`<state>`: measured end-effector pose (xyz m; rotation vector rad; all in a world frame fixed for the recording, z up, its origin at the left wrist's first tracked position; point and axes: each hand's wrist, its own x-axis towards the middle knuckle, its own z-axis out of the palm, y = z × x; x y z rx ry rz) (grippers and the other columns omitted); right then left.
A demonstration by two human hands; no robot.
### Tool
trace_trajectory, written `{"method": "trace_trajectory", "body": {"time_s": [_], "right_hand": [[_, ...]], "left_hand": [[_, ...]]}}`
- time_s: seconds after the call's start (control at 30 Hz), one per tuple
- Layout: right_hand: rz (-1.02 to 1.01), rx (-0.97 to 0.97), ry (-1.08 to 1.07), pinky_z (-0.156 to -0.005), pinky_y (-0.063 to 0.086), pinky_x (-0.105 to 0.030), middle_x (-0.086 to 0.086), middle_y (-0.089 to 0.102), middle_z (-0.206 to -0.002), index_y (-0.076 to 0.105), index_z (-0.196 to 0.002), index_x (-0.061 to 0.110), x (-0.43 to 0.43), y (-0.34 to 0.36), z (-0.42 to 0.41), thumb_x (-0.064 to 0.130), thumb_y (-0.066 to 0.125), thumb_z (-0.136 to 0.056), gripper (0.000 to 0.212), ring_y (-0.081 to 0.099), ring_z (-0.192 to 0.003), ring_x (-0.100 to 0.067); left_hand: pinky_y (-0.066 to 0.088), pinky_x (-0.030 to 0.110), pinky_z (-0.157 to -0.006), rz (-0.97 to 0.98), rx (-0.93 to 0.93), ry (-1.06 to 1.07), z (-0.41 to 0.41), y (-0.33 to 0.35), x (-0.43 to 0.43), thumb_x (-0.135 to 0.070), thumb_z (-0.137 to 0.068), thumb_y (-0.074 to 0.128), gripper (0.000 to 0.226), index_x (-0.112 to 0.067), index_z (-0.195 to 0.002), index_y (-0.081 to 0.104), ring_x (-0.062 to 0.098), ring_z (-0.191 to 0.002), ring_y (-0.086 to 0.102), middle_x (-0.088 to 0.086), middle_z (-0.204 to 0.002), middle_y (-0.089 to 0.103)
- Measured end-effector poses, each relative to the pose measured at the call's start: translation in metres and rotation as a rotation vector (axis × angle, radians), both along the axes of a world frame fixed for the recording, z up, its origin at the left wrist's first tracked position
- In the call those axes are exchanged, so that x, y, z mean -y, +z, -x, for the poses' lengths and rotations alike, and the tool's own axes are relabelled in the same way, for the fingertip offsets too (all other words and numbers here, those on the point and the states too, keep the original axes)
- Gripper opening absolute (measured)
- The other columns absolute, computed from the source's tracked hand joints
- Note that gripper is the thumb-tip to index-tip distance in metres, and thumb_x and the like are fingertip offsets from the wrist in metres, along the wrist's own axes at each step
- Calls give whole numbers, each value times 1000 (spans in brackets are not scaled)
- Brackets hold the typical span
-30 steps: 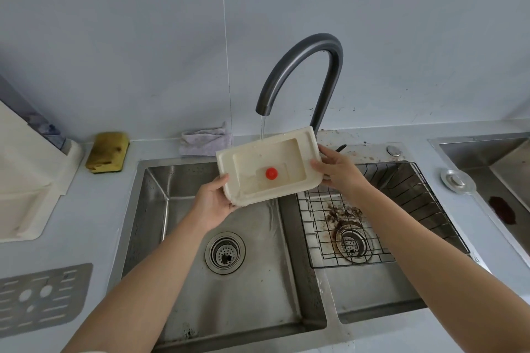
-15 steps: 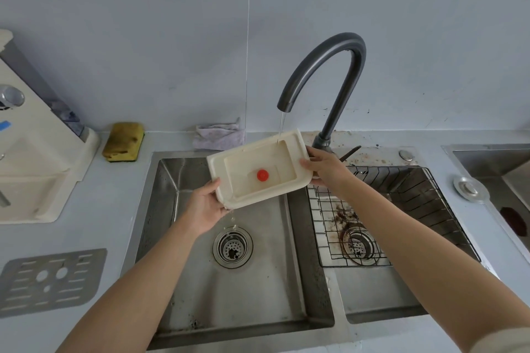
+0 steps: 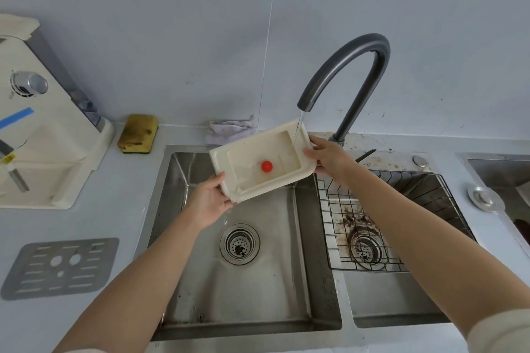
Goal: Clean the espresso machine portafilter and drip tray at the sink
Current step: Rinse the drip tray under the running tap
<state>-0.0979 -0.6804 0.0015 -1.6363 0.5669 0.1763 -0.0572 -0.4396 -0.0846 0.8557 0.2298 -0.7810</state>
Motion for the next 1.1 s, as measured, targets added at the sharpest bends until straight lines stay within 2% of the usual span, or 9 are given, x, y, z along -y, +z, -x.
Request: {"method": "trace_trajectory", "body": {"time_s": [0.13,0.2,0.3,0.43,0.57,0.8,0.9,1.0,1.1], "right_hand": [[1,31,21,-91,49,-37,-9,56,-121,40,-140,15,0,2,-6,4,46,-94,48,57,-105,-24],[9,44,34,-93,49,-37,-7,56,-121,40,-140,16,1,4,-9,4,45,-94,48,57,-106,-24],[47,60,59,-94,48,-36,-5,57,-118,40,-139,18,1,9,-14,5,44,-95,46,56,-105,-21],[56,63,101,-93,46,-31,-2,56,-117,41,-139,19,0,11,-20,6,44,-95,45,54,-106,-19],[88,53,144,-93,46,-32,-7,56,-128,42,-139,15,0,9,-25,7,45,-95,44,54,-114,-23],[206,57,217,-99,45,-37,-4,57,-122,45,-137,15,8,14,-29,8,45,-95,42,53,-113,-22],[234,51,231,-102,43,-38,-1,58,-118,46,-136,19,13,17,-29,8,45,-94,43,53,-114,-22],[279,51,227,-106,40,-43,-4,56,-129,46,-136,20,18,22,-29,10,47,-94,43,52,-120,-24],[328,51,227,-109,35,-44,-4,55,-130,45,-136,18,22,26,-30,10,46,-95,42,49,-123,-25]], "left_hand": [[49,37,-84,34,36,-16,-3,4,0,-21,-83,57,24,-17,-107,57,23,-92,65,3,-89,75],[56,35,-75,41,63,-38,-4,7,-1,-29,-53,84,61,-17,-106,58,22,-86,70,4,-92,74],[59,32,-66,78,68,-54,-5,4,-2,-29,-23,94,92,-17,-107,58,23,-88,69,5,-94,74],[57,30,-60,96,80,-50,-3,4,-5,-27,-25,94,92,-18,-109,56,26,-94,63,6,-95,72],[59,32,-70,90,89,-75,1,1,-10,-26,-29,94,93,-18,-113,56,23,-94,69,6,-100,73],[51,39,-90,90,37,-85,7,-5,-2,-24,-26,95,102,-15,-118,53,24,-106,61,8,-111,67],[48,39,-96,99,20,-112,8,-7,2,-20,-38,92,88,-14,-116,53,23,-108,60,8,-107,70],[29,45,-113,61,9,-110,11,-7,9,-10,-84,58,33,-13,-117,50,27,-119,52,10,-115,62],[28,45,-113,20,19,-117,10,-5,15,-7,-93,41,25,-12,-114,52,27,-117,52,10,-115,61]]}}
